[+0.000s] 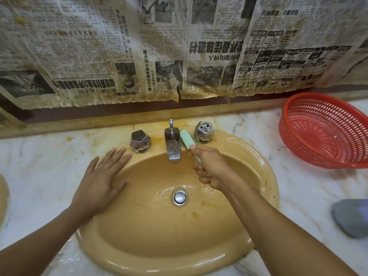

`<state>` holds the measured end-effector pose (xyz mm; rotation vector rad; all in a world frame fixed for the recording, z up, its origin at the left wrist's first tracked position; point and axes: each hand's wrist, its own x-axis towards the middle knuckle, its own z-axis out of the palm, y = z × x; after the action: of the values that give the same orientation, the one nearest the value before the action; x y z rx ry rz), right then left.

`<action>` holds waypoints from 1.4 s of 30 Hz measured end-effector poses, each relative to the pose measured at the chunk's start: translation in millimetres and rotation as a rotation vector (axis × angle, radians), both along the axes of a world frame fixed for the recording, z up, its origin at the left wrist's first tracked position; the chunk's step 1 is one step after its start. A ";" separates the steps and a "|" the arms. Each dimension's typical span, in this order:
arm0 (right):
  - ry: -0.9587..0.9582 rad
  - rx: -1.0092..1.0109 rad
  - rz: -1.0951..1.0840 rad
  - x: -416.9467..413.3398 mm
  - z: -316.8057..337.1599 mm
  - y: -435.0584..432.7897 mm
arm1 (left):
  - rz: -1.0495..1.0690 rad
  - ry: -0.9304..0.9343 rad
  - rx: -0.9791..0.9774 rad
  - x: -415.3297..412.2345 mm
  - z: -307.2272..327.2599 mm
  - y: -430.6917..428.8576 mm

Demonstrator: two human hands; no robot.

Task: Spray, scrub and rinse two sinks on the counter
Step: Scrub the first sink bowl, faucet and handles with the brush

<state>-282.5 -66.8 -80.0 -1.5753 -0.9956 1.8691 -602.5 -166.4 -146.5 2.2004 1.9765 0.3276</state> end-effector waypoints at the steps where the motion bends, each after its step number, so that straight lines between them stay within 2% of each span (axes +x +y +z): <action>1: -0.008 -0.018 0.002 -0.8 3.0 6.0 | 0.002 0.005 0.000 0.1 0.4 0.1; 5: -0.057 -0.034 0.012 -18.8 13.5 31.6 | 0.005 0.026 -0.005 2.6 1.0 -1.9; 10: -0.032 -0.054 0.018 -1.6 7.0 -2.0 | 0.005 0.022 -0.011 1.7 0.6 -1.0; 17: -0.044 -0.092 0.031 -28.2 13.2 44.3 | 0.019 0.010 -0.003 2.9 2.3 -2.7; 23: 0.045 -0.211 0.071 14.2 14.9 2.6 | 0.027 0.038 -0.025 4.0 2.6 -0.8; 30: -0.027 -0.207 0.009 -33.0 37.7 54.1 | 0.033 0.061 -0.033 6.5 4.4 -3.3; 36: 0.002 -0.267 0.021 5.8 33.0 19.9 | 0.049 0.026 -0.030 6.4 7.7 -2.1; 39: -0.047 -0.113 0.014 5.0 28.3 -0.8 | 0.104 -0.051 -0.069 12.4 10.7 -1.6; 40: -0.048 -0.039 0.009 5.2 28.5 -10.1 | 0.165 -0.150 -0.072 19.4 16.9 -0.7; 42: -0.004 0.088 0.006 11.3 33.8 -32.0 | 0.361 -0.511 -0.013 46.9 41.3 -4.9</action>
<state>-271.2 -98.8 -46.3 -1.5276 -1.0710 1.8019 -555.6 -171.3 -105.2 1.5284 2.0364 0.8256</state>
